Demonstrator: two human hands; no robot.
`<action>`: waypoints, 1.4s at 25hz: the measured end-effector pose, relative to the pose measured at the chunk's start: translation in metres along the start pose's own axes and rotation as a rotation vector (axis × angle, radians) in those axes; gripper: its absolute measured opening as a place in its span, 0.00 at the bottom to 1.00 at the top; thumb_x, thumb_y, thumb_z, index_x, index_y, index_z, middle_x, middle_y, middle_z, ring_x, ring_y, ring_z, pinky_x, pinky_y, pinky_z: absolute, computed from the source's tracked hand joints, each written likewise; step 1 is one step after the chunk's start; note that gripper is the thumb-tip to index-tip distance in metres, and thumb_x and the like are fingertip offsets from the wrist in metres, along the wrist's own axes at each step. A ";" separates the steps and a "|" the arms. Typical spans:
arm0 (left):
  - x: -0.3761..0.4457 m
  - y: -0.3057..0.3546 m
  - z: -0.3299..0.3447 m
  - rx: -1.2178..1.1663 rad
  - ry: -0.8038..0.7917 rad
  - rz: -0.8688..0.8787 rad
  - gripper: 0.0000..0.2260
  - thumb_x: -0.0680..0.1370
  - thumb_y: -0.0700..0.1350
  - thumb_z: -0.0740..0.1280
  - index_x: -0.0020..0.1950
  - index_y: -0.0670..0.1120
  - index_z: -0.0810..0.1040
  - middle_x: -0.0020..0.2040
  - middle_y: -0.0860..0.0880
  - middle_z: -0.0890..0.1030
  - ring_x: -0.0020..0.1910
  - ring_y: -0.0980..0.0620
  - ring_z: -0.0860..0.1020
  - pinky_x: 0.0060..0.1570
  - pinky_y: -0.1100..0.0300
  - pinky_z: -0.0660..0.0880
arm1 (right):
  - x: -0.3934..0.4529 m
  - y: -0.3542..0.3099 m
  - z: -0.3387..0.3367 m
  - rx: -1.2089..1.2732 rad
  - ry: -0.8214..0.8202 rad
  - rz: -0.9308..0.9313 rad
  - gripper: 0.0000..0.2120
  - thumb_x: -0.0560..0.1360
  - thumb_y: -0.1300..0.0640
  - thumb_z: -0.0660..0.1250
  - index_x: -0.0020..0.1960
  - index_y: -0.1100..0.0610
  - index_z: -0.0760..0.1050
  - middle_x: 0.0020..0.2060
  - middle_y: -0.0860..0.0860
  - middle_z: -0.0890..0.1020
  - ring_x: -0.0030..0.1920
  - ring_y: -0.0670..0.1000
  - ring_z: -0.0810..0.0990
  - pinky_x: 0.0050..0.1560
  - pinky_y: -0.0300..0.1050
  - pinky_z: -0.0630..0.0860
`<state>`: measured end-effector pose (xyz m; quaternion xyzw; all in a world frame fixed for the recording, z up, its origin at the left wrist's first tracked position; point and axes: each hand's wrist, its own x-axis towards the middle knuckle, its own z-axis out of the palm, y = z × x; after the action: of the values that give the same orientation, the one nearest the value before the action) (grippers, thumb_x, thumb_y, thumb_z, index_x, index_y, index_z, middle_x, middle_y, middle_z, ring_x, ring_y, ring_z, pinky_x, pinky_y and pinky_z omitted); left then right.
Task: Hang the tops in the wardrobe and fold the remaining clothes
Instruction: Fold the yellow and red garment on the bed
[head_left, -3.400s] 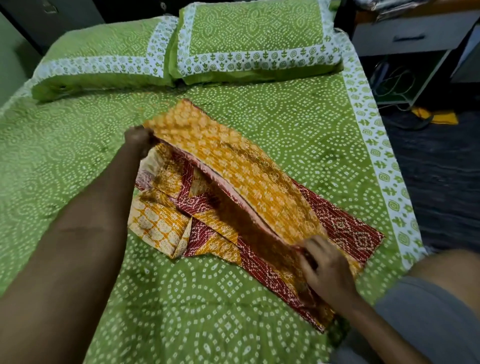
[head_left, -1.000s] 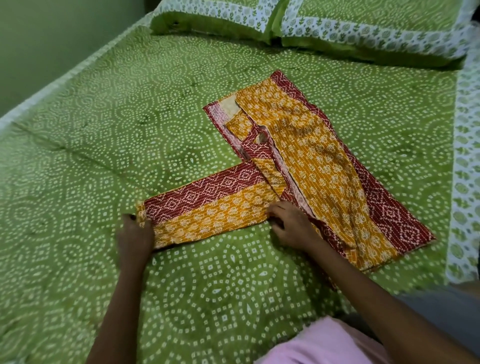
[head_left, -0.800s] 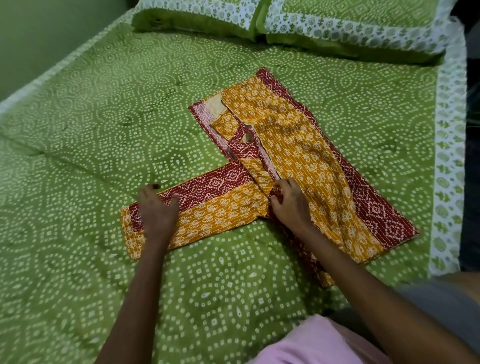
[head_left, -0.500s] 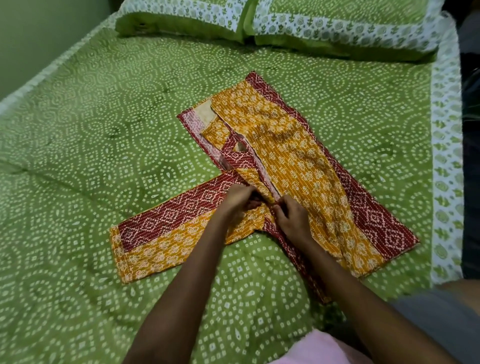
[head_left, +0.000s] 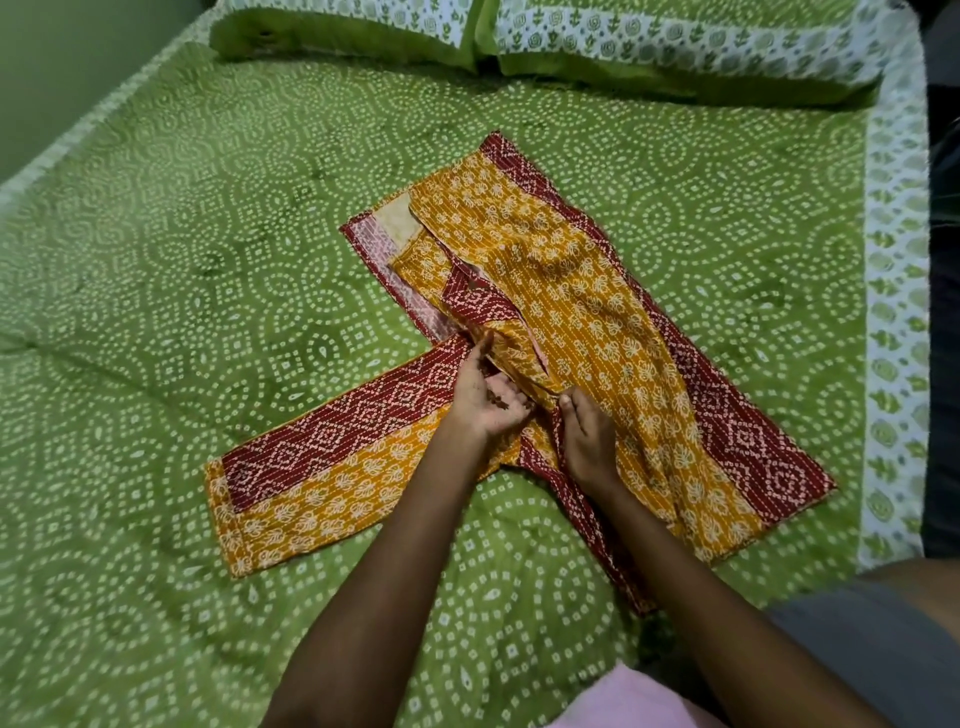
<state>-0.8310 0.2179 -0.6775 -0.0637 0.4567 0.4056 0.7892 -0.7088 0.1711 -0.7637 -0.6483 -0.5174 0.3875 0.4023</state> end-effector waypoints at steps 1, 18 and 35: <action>-0.003 0.005 0.002 -0.115 -0.001 0.051 0.23 0.75 0.58 0.64 0.40 0.37 0.75 0.39 0.41 0.78 0.40 0.47 0.74 0.60 0.52 0.69 | 0.000 0.001 0.001 -0.015 0.003 -0.016 0.09 0.82 0.59 0.55 0.44 0.56 0.69 0.29 0.46 0.68 0.29 0.45 0.63 0.28 0.39 0.59; -0.099 0.071 -0.218 0.098 0.840 0.785 0.06 0.76 0.38 0.68 0.52 0.40 0.77 0.52 0.44 0.80 0.42 0.50 0.80 0.45 0.55 0.79 | -0.015 -0.005 -0.004 -0.401 -0.180 -0.345 0.25 0.73 0.44 0.64 0.62 0.60 0.70 0.53 0.56 0.75 0.49 0.51 0.74 0.45 0.43 0.72; -0.128 0.056 -0.243 0.976 0.961 1.030 0.15 0.76 0.33 0.64 0.62 0.41 0.77 0.58 0.45 0.78 0.49 0.47 0.78 0.46 0.65 0.74 | -0.026 -0.039 -0.024 -0.620 -0.143 -0.789 0.08 0.62 0.71 0.73 0.40 0.65 0.78 0.35 0.58 0.80 0.35 0.55 0.79 0.32 0.44 0.77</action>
<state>-1.0654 0.0660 -0.7028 0.3335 0.8371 0.4004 0.1665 -0.7046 0.1483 -0.7164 -0.4644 -0.8398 0.0776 0.2701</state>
